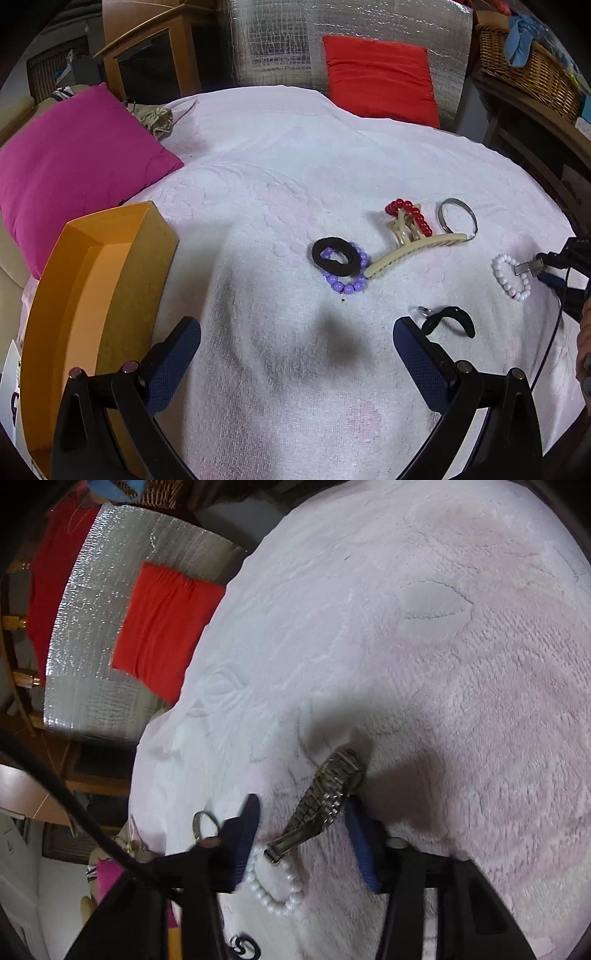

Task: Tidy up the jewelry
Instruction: 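Grasp the black figure-eight hair tie with the left tool while the right tool grasps the silver watch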

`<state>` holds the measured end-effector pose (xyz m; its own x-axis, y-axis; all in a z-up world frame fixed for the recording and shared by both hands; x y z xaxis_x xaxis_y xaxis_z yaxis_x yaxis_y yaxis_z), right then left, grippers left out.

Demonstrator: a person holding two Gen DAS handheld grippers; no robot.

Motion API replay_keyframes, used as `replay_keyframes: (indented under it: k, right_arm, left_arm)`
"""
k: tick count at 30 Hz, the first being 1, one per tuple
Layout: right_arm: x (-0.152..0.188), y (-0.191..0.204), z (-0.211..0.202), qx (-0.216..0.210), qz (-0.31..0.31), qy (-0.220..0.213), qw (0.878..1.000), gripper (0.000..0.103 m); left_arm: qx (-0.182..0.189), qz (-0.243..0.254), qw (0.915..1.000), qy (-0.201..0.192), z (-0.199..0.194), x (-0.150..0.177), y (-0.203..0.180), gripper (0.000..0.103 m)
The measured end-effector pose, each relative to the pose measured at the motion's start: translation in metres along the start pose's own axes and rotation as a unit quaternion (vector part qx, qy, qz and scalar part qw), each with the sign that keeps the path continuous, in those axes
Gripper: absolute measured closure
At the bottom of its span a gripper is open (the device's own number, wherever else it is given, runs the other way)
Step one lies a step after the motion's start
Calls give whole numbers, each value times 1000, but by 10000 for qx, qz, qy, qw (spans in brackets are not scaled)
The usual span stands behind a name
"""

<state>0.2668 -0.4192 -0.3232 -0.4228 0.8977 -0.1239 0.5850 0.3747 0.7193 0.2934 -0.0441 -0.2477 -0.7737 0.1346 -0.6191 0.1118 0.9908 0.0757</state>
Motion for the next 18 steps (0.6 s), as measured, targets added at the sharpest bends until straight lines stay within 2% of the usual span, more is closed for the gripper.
replay_keyframes:
  k: [1, 3, 10, 12, 15, 17, 18]
  right_arm:
    - [-2, -3, 2, 76, -15, -43, 10000, 84]
    - [-3, -5, 2, 138, -73, -100, 9998, 95]
    - [-11, 25, -25, -265, -692, -539, 9958, 98]
    - [-8, 32, -34, -215, -862, -562, 9945, 98]
    - [0, 28, -33, -56, -787, -182, 9967, 93]
    - [3, 27, -28, 18, -824, 29, 9966, 80]
    - [6, 29, -26, -33, -811, 97, 9967, 63]
  left_arm:
    - [-5, 22, 10000, -6, 0, 0, -1, 0]
    - [0, 64, 10000, -25, -1, 0, -4, 0]
    - [21, 150, 9998, -142, -6, -2, -13, 0]
    - [-14, 212, 9997, -139, -5, -1, -15, 0]
    - [-14, 245, 9996, -130, -5, -1, -17, 0]
    - [-54, 269, 9995, -171, -7, -1, -17, 0]
    - [-73, 283, 9994, -186, -7, -1, -17, 0]
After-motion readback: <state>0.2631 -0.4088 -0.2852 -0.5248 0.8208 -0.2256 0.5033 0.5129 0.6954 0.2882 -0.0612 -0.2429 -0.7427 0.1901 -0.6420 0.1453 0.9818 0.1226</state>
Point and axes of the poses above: each gripper's, at about its wrist camera, not at the fingertips, and z roughly the way its jaws point, y to its left, x to its underside, the point moved 10 cm from there along z, roughly the way its jaws point, and after that the axes turned 3 degrees about -x, right-handed, at the moved point
